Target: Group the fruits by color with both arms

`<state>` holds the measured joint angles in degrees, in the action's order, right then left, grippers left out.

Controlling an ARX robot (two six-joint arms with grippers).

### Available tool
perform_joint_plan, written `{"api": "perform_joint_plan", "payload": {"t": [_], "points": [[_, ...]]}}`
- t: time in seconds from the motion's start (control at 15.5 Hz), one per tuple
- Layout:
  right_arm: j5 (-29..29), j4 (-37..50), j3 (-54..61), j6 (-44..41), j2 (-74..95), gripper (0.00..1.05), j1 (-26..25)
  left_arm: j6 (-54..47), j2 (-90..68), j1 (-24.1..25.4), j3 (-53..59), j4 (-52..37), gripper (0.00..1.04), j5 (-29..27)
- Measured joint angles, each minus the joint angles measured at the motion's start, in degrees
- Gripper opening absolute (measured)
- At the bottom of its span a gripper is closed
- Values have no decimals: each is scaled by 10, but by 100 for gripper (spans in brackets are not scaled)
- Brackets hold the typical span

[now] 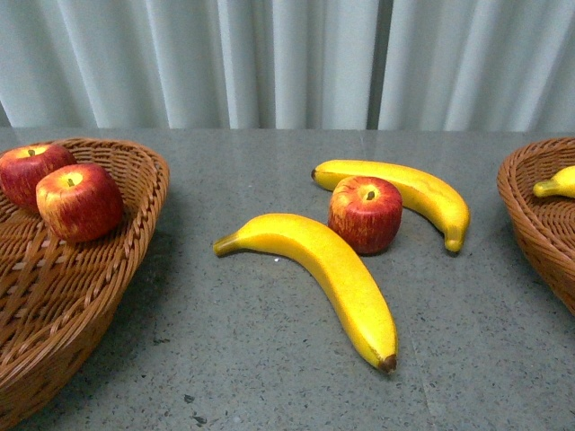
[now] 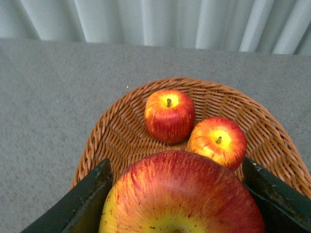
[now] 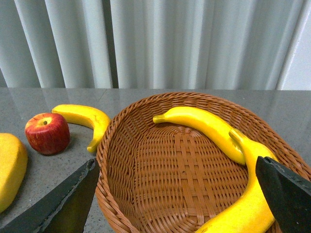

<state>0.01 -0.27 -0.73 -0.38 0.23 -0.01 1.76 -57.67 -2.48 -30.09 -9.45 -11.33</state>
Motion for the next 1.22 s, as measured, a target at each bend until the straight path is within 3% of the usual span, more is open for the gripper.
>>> {"api": "perform_joint_plan", "payload": {"t": [0.13, 0.39, 0.64, 0.77, 0.97, 1.22], "points": [[0, 0, 0, 0, 0, 98, 0, 41, 8, -5, 16, 5, 100, 4], [0, 0, 0, 0, 0, 98, 0, 37, 3, -71, -22, -37, 98, 0], [0, 0, 0, 0, 0, 98, 0, -53, -135, -146, -119, -86, 98, 90], [0, 0, 0, 0, 0, 98, 0, -123, -298, -161, -231, -45, 98, 155], [0, 0, 0, 0, 0, 98, 0, -163, -411, -215, -303, -23, 98, 200], [0, 0, 0, 0, 0, 98, 0, -177, -483, -252, -364, -7, 98, 210]]}}
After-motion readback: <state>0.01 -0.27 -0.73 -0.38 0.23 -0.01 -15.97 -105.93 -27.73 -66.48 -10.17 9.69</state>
